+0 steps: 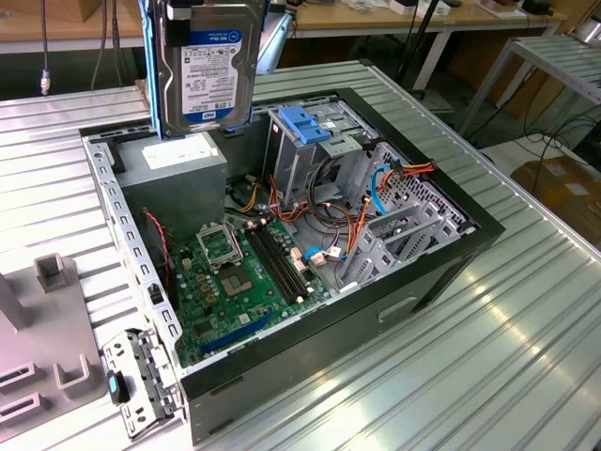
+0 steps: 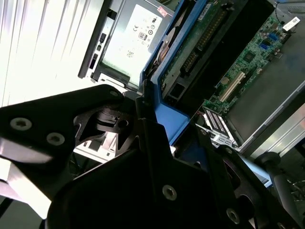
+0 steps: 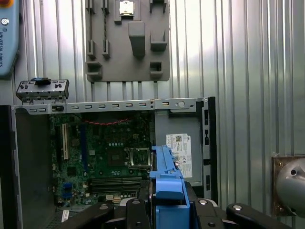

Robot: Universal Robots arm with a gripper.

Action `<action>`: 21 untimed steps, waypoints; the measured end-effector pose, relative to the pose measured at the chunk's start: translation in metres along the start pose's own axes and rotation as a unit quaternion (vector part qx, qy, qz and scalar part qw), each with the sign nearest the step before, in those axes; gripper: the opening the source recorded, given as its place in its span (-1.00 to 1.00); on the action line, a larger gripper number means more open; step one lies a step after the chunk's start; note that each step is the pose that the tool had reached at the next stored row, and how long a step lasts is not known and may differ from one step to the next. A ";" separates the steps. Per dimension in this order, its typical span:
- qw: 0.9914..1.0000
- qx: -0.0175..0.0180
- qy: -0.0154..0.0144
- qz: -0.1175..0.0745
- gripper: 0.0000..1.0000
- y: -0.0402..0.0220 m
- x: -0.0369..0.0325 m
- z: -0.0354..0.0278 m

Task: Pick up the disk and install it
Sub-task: 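Insert the disk into the insertion slot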

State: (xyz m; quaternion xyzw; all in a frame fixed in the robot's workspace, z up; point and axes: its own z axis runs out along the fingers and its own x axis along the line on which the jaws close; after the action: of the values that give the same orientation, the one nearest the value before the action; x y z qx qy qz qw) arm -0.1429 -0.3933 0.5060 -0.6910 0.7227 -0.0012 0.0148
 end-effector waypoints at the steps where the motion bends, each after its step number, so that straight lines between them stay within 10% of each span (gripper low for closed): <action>1: 1.000 0.000 0.000 0.000 -0.25 0.0000 0.0002 0.0000; 21: 1.000 0.000 0.000 0.000 -0.25 -0.0002 0.0046 -0.0001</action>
State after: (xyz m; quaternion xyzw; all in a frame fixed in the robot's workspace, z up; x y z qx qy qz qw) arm -0.1429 -0.3979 0.5061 -0.6910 0.7227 -0.0012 0.0148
